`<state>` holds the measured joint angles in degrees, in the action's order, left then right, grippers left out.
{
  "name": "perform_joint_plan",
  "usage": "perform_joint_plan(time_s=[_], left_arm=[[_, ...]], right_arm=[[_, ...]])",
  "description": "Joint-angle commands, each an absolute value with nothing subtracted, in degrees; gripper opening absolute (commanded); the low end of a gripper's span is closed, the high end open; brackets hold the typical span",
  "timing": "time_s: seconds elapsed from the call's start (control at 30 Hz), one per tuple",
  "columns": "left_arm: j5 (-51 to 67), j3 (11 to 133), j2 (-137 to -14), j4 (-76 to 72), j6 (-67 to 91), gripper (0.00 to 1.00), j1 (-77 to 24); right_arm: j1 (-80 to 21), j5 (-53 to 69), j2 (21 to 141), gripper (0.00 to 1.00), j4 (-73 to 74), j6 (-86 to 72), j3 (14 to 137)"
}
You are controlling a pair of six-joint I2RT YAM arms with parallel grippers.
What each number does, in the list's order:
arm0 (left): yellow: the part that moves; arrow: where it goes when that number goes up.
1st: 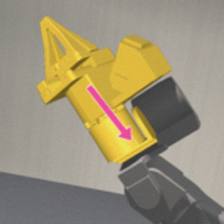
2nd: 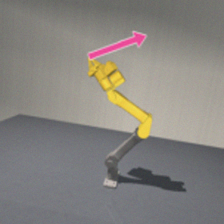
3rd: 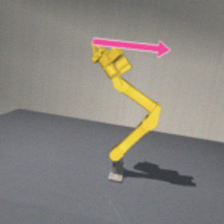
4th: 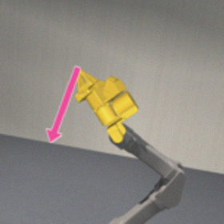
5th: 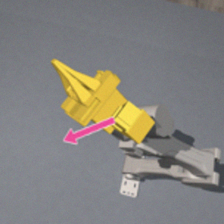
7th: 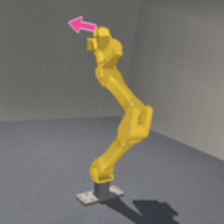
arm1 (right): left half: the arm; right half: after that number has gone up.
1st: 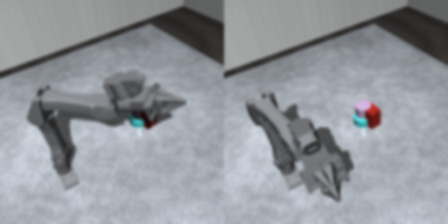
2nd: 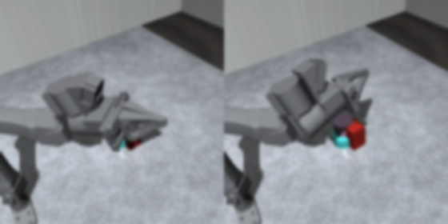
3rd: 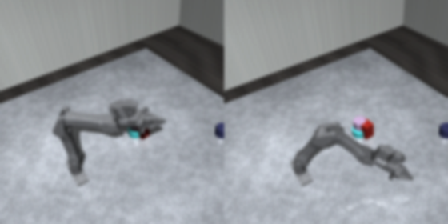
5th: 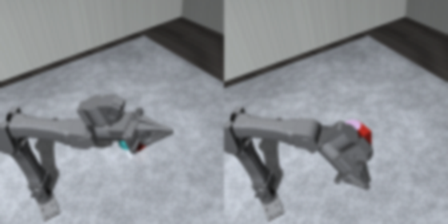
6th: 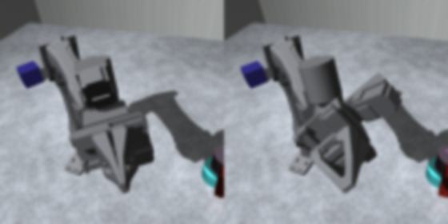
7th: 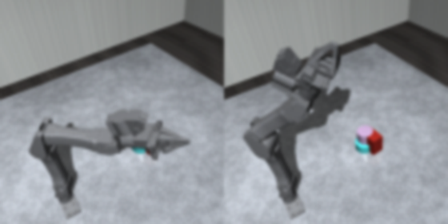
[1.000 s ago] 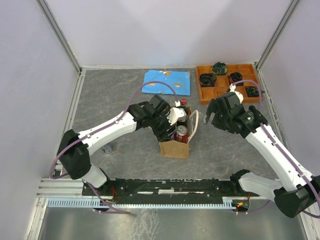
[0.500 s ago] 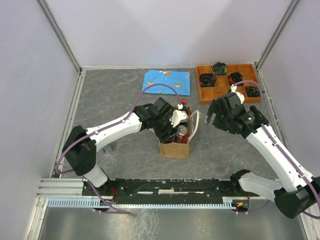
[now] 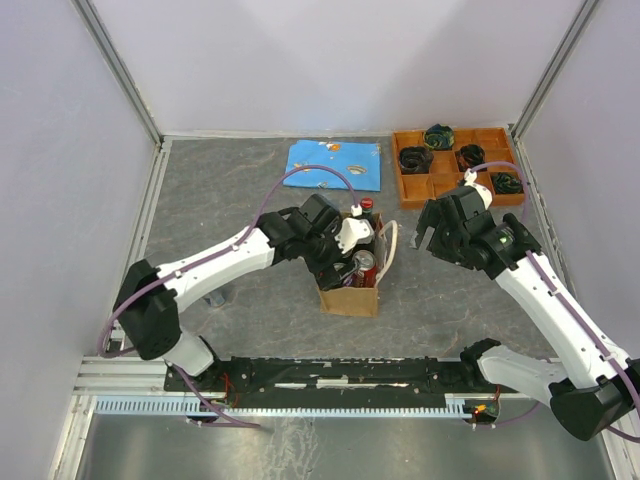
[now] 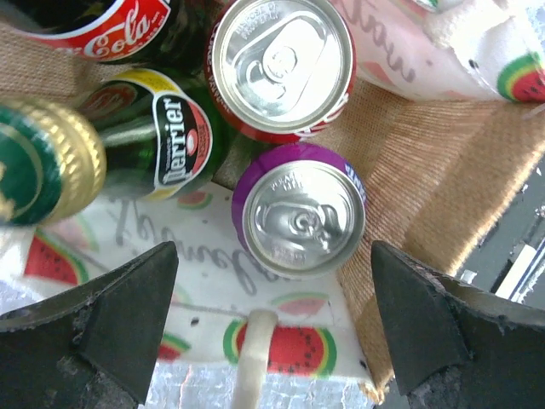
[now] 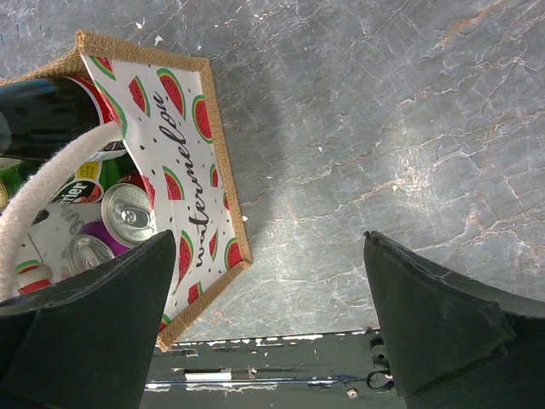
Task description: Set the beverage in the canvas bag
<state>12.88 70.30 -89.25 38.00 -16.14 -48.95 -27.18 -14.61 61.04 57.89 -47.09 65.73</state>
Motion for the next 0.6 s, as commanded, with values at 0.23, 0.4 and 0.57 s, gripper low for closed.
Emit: perform_joint_plan(time_s=[0.23,0.4,0.57], left_arm=[[11.3,77.1,-75.1,41.6,-17.5,0.99,-48.4],[10.9,78.1,-66.6,43.3,-16.5,0.99,-35.2],[14.4,83.8,-69.5,59.6,-20.3,0.99,-18.6]], right_arm=[[-26.8,-14.4,60.9,0.99,56.5,-46.8,65.3],[-26.9,-13.8,61.2,0.99,55.5,-47.1,64.8],[-26.8,-12.9,62.2,0.99,54.1,-47.0,64.4]])
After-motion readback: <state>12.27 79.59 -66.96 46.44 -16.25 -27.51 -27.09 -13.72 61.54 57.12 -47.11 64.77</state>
